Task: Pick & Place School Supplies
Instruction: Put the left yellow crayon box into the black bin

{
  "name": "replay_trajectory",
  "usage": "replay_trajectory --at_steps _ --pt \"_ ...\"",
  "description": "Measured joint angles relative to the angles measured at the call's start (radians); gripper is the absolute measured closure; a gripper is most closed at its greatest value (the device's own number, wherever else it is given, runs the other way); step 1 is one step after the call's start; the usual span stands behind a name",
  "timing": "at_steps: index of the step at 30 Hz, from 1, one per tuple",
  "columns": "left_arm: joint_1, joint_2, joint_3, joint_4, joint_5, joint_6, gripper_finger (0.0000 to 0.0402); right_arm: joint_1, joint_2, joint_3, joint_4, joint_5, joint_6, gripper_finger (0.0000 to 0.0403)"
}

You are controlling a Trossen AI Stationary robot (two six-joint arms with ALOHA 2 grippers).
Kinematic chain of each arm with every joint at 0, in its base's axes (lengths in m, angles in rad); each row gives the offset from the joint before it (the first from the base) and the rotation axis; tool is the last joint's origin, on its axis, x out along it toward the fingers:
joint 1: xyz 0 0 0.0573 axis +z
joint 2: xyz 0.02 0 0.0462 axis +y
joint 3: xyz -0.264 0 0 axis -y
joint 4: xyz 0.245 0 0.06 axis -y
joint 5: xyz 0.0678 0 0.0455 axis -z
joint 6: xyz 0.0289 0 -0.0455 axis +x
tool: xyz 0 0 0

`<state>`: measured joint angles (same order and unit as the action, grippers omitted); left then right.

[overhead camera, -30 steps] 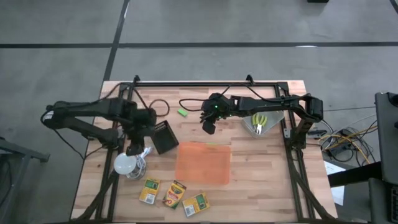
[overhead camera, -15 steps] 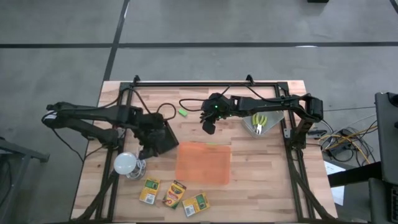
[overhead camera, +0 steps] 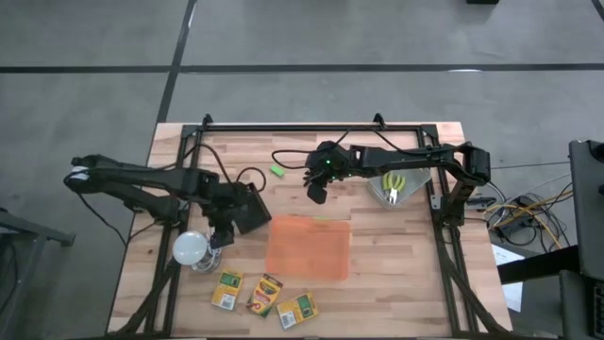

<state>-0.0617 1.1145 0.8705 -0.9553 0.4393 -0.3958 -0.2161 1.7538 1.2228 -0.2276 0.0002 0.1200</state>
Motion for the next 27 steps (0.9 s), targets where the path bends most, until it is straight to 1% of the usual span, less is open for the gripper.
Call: replay_trajectory --at_steps 3,6,9,11,16,22,25,27 --pt "0.0 0.0 -0.017 0.008 0.0 -0.031 0.0284 0.0 0.0 0.0 0.0 0.0 0.0 0.0319" --pt "-0.005 0.0 -0.024 0.032 0.019 0.039 0.0284 0.0 0.0 0.0 0.0 0.0 0.0 0.0321" --pt "-0.006 0.0 -0.025 0.032 0.034 0.048 0.0284 0.0 0.0 0.0 0.0 0.0 0.0 0.0326" --pt "-0.009 0.0 -0.025 0.04 0.066 0.045 0.0284 0.0 0.0 0.0 0.0 0.0 0.0 0.0329" --pt "-0.025 0.0 -0.025 0.107 0.184 0.067 0.0284 0.0 0.0 0.0 0.0 0.0 0.0 0.0335" --pt "-0.058 0.015 -0.038 0.14 0.195 0.1 0.0284 0.0 0.0 0.0 0.0 0.0 0.0 0.0327" --pt "-0.079 0.03 -0.082 0.163 0.197 0.103 0.0284 0.0 0.0 0.0 0.0 0.0 0.0 0.0322" --pt "-0.092 0.041 -0.118 0.213 0.202 0.096 0.0284 0.0 0.0 0.0 0.0 0.0 0.0 0.032"
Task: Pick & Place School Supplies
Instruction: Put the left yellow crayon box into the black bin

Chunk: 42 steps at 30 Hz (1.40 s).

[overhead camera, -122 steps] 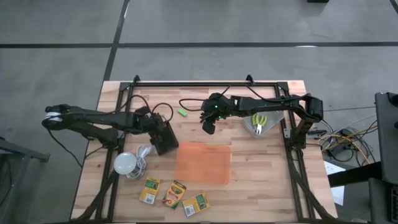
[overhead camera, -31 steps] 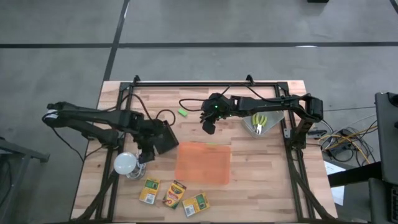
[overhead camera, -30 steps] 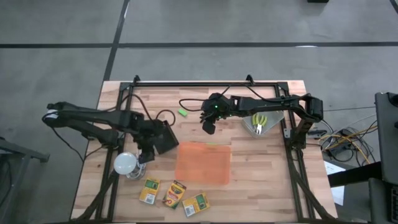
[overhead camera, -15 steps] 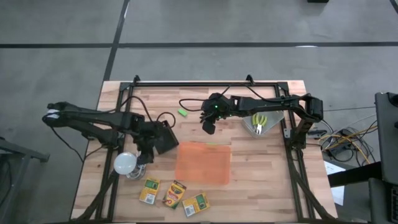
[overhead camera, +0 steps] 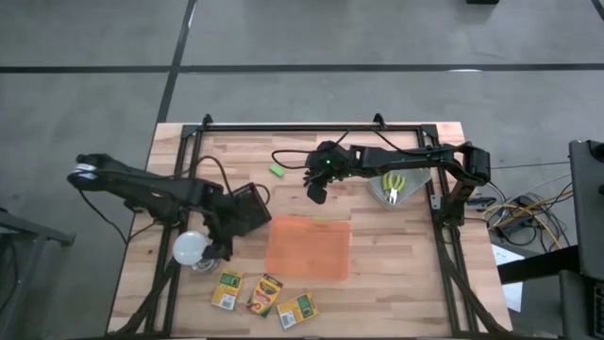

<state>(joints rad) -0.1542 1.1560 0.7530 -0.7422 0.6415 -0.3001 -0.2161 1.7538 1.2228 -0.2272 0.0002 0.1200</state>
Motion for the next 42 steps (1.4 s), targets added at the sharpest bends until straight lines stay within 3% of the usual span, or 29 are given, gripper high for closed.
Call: replay_trajectory --at_steps 5,21,42 --pt "-0.008 0.051 -0.047 0.107 0.024 -0.064 0.0284 0.0 0.0 0.0 0.0 0.0 0.0 0.0321" --pt "-0.09 0.264 -0.047 0.188 -0.014 0.046 0.0284 0.0 0.0 0.0 0.0 0.0 0.0 0.0326" --pt "-0.151 0.295 -0.024 0.197 -0.122 0.007 0.0284 0.0 0.0 0.0 0.0 0.0 0.0 0.0317"
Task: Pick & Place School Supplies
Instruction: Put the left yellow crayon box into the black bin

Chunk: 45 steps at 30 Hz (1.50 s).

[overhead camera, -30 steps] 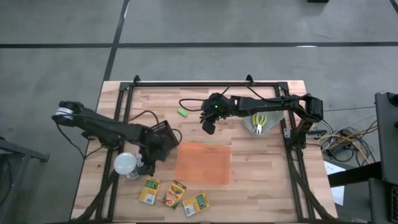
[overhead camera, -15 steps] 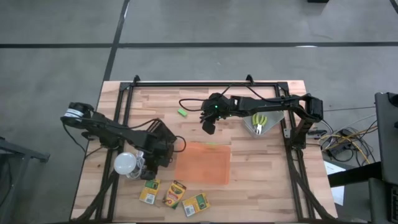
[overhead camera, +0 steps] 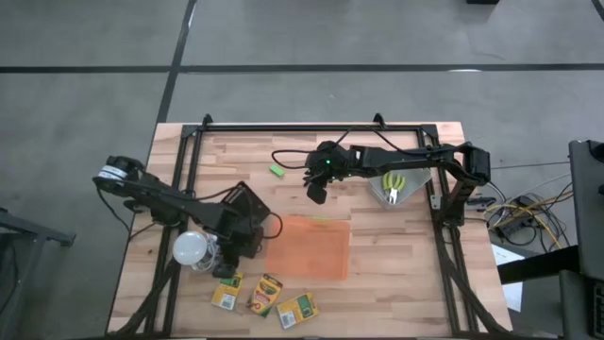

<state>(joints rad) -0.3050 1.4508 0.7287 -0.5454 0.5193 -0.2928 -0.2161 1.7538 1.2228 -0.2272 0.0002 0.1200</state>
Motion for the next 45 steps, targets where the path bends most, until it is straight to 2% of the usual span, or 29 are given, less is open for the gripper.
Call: replay_trajectory --at_steps 5,11,15,19,26,31,39,45 --pt "-0.008 -0.02 0.024 -0.005 -0.058 -0.034 0.0284 0.0 0.0 0.0 0.0 0.0 0.0 0.0324" --pt "-0.06 -0.089 0.037 -0.001 -0.271 -0.148 0.0284 0.0 0.0 0.0 0.0 0.0 0.0 0.0333" --pt "-0.131 -0.1 0.035 -0.003 -0.323 -0.184 0.0278 0.0 0.0 0.0 0.0 0.0 0.0 0.0334" --pt "-0.197 -0.094 0.035 -0.002 -0.371 -0.203 0.0252 0.0 0.0 0.0 0.0 0.0 0.0 0.0328" --pt "-0.209 -0.094 0.008 0.022 -0.365 -0.204 0.0213 0.0 0.0 0.0 0.0 0.0 0.0 0.0318" --pt "-0.209 -0.094 -0.046 0.084 -0.274 -0.21 0.0211 0.0 0.0 0.0 0.0 0.0 0.0 0.0317" --pt "-0.209 -0.093 -0.112 0.175 -0.269 -0.257 0.0211 0.0 0.0 0.0 0.0 0.0 0.0 0.033" --pt "-0.209 -0.093 -0.114 0.18 -0.272 -0.259 0.0216 0.0 0.0 0.0 0.0 0.0 0.0 0.0334"
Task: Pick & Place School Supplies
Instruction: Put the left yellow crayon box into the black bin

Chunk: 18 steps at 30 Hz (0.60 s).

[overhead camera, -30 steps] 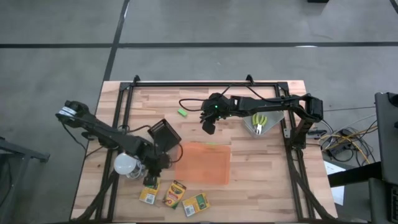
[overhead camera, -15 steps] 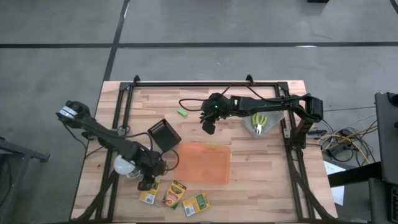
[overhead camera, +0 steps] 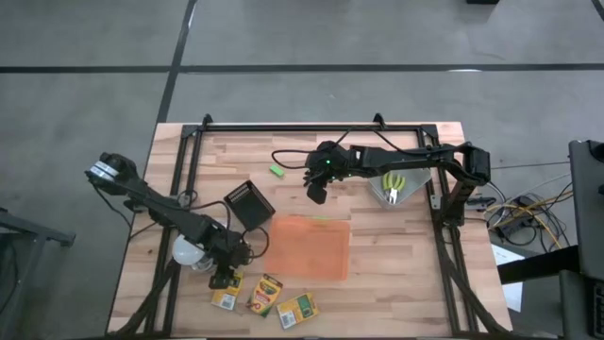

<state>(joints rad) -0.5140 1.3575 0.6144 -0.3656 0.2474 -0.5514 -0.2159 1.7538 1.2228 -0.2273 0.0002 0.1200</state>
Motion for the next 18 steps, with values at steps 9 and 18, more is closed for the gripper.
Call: replay_trajectory --at_steps 9,18 --pt "0.0 0.0 -0.015 -0.001 -0.002 0.016 0.0285 0.0 0.0 0.0 0.0 0.0 0.0 0.032" --pt "0.0 0.0 -0.021 0.01 -0.002 0.006 0.0362 0.0 0.0 0.0 0.0 0.0 0.0 0.0326"
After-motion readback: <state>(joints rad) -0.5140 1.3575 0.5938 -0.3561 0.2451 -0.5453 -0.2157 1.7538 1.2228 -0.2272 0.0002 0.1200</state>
